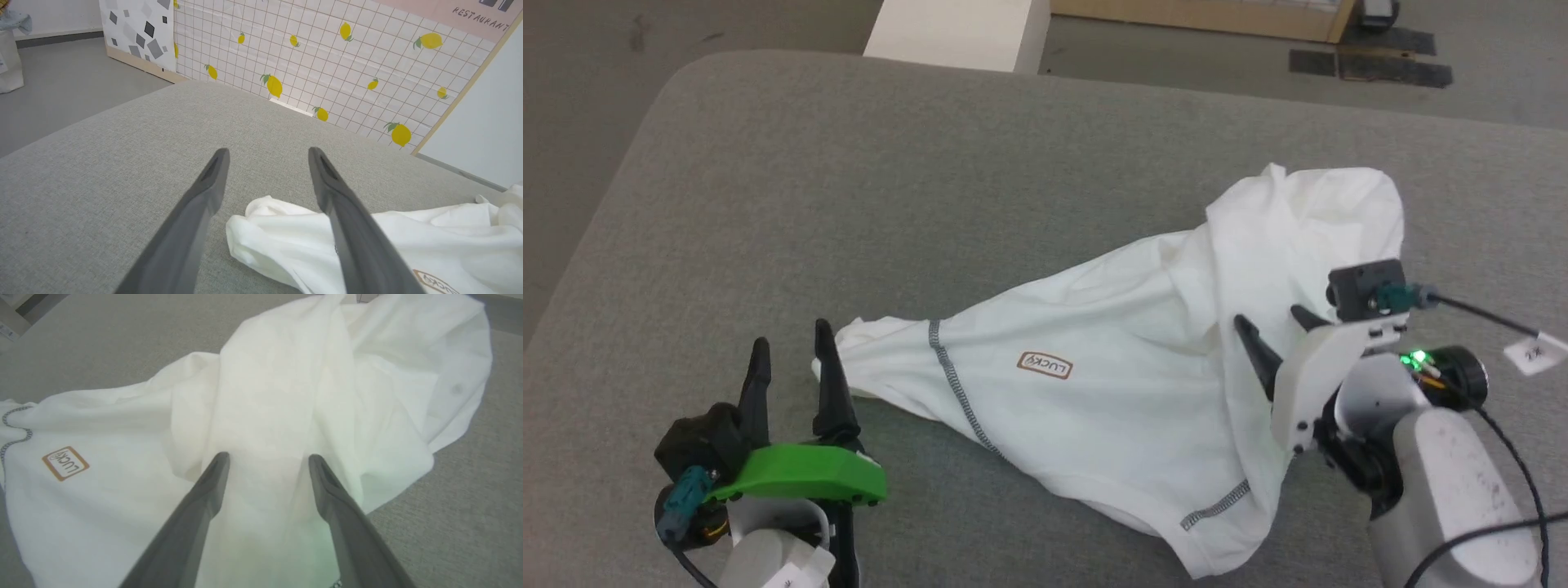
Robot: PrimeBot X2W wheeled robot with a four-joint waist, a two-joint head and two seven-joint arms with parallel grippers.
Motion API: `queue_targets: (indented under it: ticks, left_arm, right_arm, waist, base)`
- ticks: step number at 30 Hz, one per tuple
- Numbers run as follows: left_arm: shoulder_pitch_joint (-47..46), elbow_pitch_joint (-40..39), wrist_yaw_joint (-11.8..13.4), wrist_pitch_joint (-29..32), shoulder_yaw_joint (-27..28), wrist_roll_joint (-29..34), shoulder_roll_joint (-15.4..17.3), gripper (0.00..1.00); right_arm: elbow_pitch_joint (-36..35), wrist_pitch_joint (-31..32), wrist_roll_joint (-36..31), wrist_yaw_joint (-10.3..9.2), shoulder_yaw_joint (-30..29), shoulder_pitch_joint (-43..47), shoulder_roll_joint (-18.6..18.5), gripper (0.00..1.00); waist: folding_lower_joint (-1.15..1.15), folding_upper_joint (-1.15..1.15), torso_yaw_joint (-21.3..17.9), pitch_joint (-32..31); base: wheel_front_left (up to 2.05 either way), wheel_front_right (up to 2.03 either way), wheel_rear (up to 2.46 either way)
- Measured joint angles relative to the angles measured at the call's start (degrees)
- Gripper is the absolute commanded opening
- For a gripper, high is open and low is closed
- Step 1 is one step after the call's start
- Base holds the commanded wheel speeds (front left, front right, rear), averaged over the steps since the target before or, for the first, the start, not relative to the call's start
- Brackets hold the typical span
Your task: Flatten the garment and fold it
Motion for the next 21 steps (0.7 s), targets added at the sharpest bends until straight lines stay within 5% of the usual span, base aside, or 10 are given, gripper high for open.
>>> queue_targets:
  ticks: [7,8,9,10,11,21]
  left_arm:
    - [-1.34,0.78,-2.48,0.00,2.04,1.55,-1.56,1.00]
    - [-1.34,0.82,-2.55,0.00,2.19,1.71,-1.64,1.00]
    - [-1.34,0.91,-2.75,0.00,2.36,1.74,-1.69,1.00]
    - [-1.34,0.96,-2.91,-0.01,2.54,1.79,-1.74,1.00]
    - [-1.34,1.00,-2.96,0.00,2.67,1.83,-1.76,1.00]
    - [-1.21,1.89,-3.00,-0.01,3.78,2.54,-1.91,1.00]
  right_arm:
    - [5.84,1.98,0.37,0.00,-0.76,-4.63,-0.04,1.00]
    - [6.10,1.96,0.68,0.00,-0.60,-4.83,-0.04,0.84]
    - [6.26,1.55,0.77,0.00,-0.20,-5.02,-0.07,0.47]
    - [6.31,0.82,0.74,0.00,0.18,-5.19,-0.03,0.34]
    - [6.31,0.33,0.75,0.00,0.44,-5.34,-0.03,0.00]
    - [0.99,-6.36,-1.13,0.01,-3.34,-5.21,0.04,0.00]
  waist:
    - [0.00,0.00,2.73,2.08]
    - [0.00,0.00,2.95,2.24]
    - [0.00,0.00,3.17,2.42]
    - [0.00,0.00,3.34,2.53]
    - [0.00,0.00,3.38,2.54]
    - [0.00,0.00,1.22,0.02]
  base:
    - [0.00,0.00,0.00]
    - [0.00,0.00,0.00]
    - [0.00,0.00,0.00]
    - [0.00,0.00,0.00]
    - [0.00,0.00,0.00]
    - [0.00,0.00,0.00]
